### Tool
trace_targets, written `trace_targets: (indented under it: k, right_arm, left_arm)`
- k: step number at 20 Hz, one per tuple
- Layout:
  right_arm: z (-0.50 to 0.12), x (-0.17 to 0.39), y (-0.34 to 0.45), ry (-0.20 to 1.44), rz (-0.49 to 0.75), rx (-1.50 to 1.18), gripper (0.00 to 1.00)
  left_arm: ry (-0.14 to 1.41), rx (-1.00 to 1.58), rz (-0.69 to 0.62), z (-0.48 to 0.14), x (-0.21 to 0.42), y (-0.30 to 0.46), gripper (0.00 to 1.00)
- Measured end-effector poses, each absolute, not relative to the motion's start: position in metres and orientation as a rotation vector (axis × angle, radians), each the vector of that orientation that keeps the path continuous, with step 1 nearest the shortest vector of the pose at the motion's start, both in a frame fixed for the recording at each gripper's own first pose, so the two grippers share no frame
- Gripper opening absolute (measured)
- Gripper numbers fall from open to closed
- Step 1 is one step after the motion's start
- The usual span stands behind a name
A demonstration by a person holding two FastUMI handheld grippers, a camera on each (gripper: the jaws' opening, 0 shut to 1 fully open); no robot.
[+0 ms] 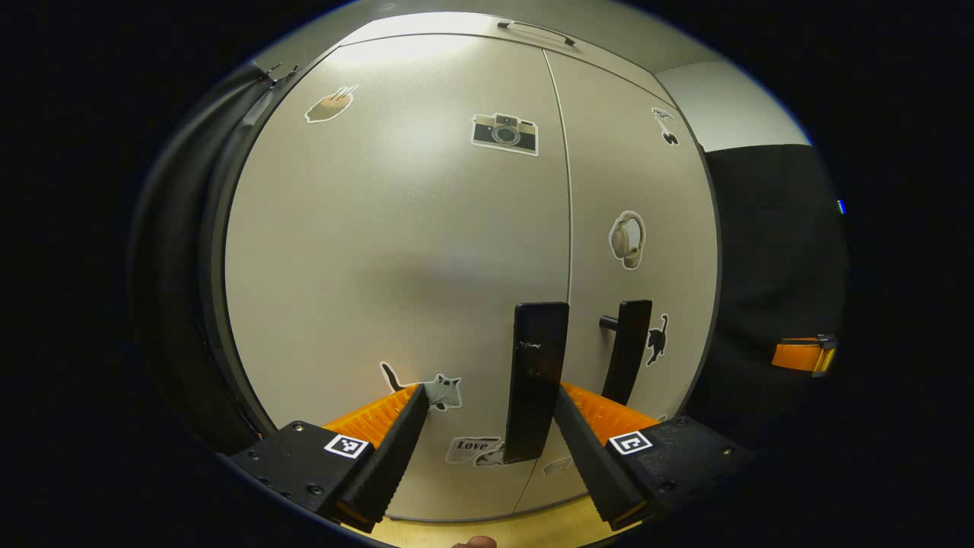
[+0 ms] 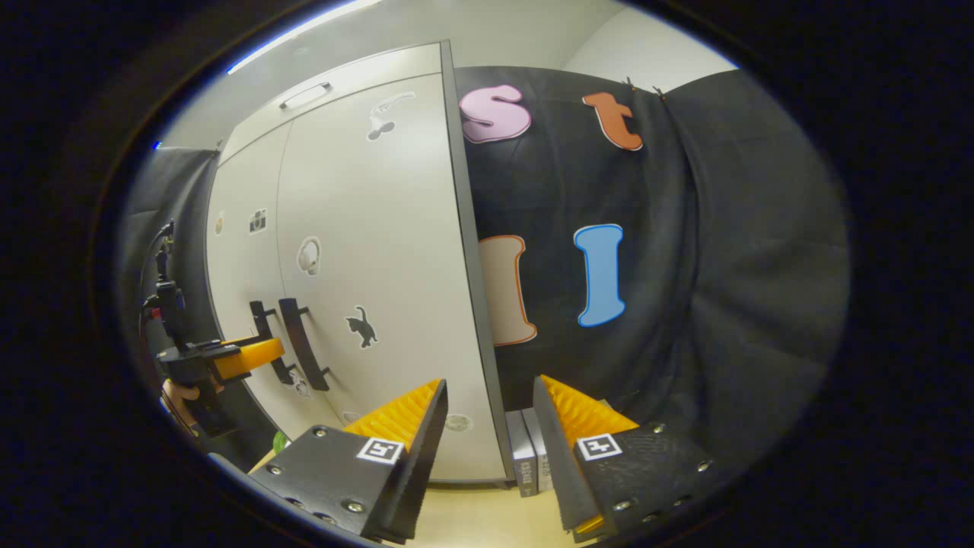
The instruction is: Grab one shoe with the right hand and put it into the shoe cabinet, grab the other shoe with the left hand and put it into the shoe cabinet; then close the right door with the right hand and the left door with the left hand.
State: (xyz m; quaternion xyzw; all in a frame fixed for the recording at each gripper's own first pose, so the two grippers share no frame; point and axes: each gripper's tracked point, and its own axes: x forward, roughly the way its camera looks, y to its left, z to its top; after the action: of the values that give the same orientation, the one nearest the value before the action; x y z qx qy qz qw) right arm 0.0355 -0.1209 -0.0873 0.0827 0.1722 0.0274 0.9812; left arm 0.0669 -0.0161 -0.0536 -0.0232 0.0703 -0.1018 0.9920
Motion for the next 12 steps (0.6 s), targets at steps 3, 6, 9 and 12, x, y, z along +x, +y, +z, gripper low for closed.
trace_targets:
  k: [3,6,9,12]
  right_arm:
    - [-0.078,0.031,-0.108,0.337,0.09,0.166,0.65]
    - [-0.054,0.023,-0.09,0.303,0.143,0.179,0.65]
    - [-0.021,0.011,-0.076,0.249,0.196,0.189,0.65]
    - [0.009,-0.005,-0.064,0.212,0.247,0.182,0.65]
  left_arm:
    - [0.141,-0.008,-0.176,-0.044,0.06,-0.015,0.99]
    - [0.13,-0.057,-0.153,-0.018,0.037,-0.013,0.99]
    - [0.102,-0.075,-0.115,0.014,0.007,-0.01,0.99]
    - [0.094,-0.033,-0.061,0.035,-0.031,-0.007,0.94]
